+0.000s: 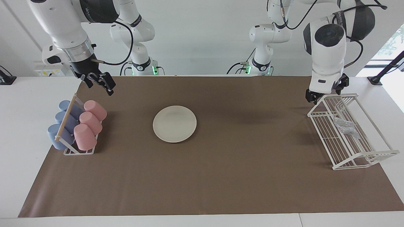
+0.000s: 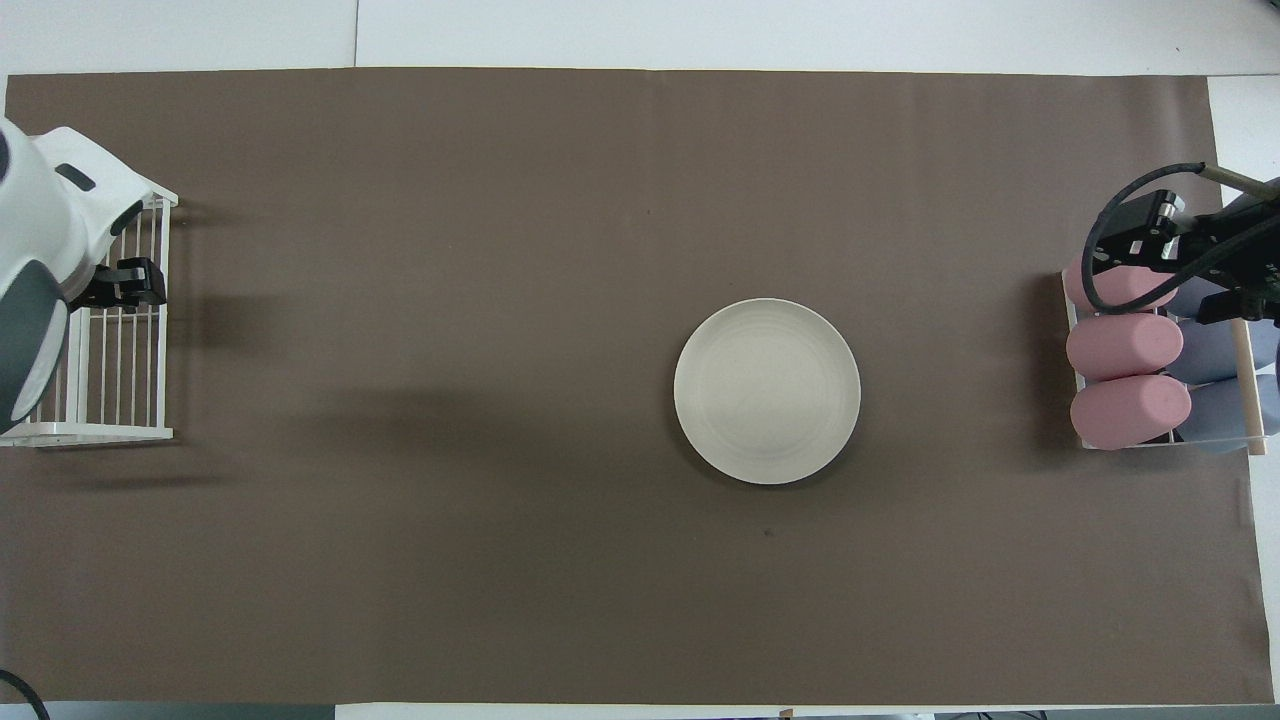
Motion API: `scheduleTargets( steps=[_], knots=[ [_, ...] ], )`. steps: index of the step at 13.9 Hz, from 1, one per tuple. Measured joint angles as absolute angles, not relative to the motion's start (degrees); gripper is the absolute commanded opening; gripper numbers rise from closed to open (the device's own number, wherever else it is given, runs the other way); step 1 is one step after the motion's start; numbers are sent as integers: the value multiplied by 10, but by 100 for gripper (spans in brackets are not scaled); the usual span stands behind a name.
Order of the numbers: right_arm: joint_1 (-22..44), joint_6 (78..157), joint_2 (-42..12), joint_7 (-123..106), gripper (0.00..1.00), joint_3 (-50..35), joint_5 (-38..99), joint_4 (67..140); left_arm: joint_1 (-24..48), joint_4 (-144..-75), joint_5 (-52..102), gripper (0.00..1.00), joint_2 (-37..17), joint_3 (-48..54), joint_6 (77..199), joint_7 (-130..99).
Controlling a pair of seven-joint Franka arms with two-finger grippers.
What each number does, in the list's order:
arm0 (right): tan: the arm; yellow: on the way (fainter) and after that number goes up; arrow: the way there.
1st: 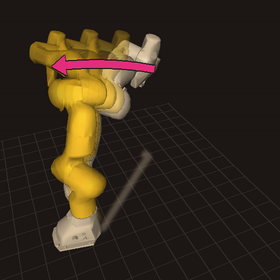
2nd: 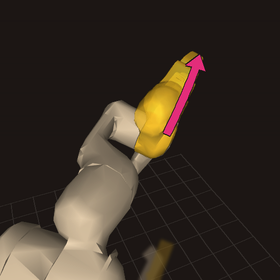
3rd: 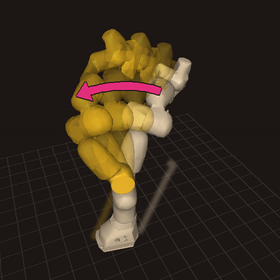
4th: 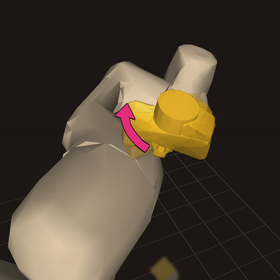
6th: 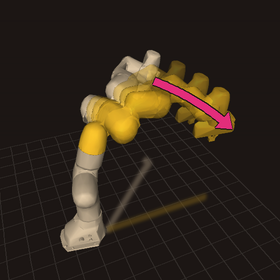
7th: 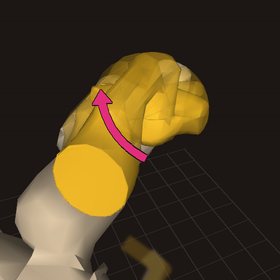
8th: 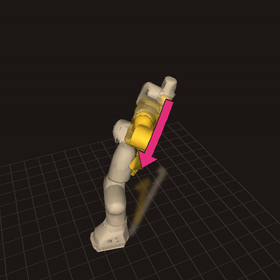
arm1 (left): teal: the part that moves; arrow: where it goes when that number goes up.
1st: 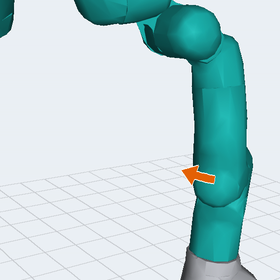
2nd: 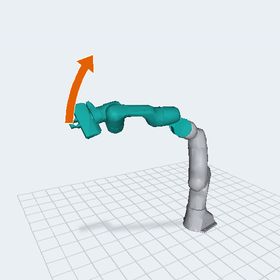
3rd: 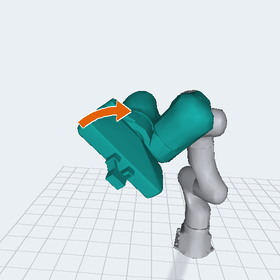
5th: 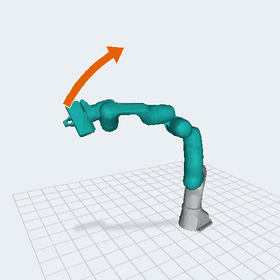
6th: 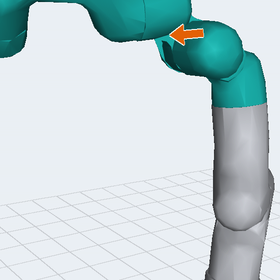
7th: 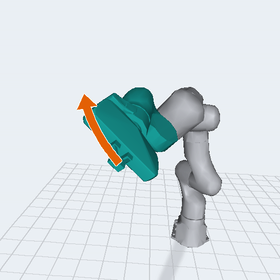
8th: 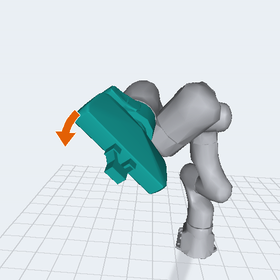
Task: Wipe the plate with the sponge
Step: 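Move the right gripper toward the white plate while the left gripper reaches the rack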
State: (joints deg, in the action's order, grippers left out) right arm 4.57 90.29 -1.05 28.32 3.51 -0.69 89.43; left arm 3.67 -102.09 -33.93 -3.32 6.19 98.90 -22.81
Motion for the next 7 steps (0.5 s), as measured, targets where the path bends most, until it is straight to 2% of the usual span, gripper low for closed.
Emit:
scheduleTargets(
  steps=[3,7],
  knots=[
    [60,903,-10,370,100,35,-7,894,40,-1026,-429,100,-89,61,1025,-272],
    [112,900,-5,538,100,32,6,899,39,-1026,-517,100,-134,57,1050,-311]
  ],
)
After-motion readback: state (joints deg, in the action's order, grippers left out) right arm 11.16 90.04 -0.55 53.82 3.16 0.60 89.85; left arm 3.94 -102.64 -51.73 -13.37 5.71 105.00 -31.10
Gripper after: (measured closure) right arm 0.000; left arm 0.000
